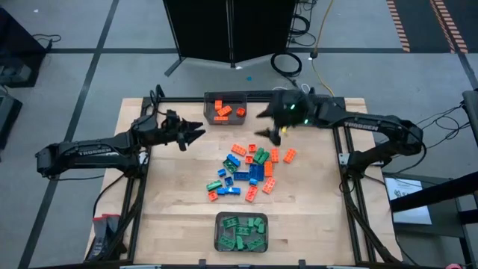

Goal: Sort blocks
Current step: Put the green game piece into the bottom black bin

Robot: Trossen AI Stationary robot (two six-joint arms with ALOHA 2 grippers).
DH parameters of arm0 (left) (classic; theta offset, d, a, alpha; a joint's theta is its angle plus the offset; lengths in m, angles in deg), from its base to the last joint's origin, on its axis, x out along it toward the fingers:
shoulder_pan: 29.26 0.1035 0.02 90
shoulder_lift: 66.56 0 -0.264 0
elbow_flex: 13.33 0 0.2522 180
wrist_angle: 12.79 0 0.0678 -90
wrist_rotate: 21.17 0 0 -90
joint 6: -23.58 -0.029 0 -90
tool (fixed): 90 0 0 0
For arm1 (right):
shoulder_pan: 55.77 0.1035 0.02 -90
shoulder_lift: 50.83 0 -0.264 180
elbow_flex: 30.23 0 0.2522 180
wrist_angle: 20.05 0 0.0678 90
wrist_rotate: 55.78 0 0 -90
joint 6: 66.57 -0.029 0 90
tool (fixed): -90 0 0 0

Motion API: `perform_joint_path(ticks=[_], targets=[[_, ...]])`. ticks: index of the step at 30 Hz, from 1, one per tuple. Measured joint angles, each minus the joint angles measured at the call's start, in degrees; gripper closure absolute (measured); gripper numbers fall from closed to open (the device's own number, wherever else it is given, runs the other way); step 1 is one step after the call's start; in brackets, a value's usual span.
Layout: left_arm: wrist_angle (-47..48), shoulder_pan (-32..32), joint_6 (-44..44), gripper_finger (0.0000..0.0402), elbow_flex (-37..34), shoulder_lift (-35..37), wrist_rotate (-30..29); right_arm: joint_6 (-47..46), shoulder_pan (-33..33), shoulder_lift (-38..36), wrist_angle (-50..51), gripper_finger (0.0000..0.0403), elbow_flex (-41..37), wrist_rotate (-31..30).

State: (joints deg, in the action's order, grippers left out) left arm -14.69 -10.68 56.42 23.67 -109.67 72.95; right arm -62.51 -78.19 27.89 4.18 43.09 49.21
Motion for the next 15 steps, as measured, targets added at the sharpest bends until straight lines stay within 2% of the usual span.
perform_joint_path(ticks=[4,9,15], targets=[[0.4,-1.5,-0.6,0.0132,0.0,-0.2,0.3,10.8,3.0,3.7,9.9,0.0065,0.0,-10.4],[0.9,-2.3,-0.6,0.0132,0.0,-0.2,0.3,14.7,4.5,10.2,15.5,0.0065,0.0,-10.4],[3.0,-2.6,-0.2,0.0132,0.0,-0.2,0.3,16.6,7.3,16.2,13.8,0.0065,0.0,-10.3]])
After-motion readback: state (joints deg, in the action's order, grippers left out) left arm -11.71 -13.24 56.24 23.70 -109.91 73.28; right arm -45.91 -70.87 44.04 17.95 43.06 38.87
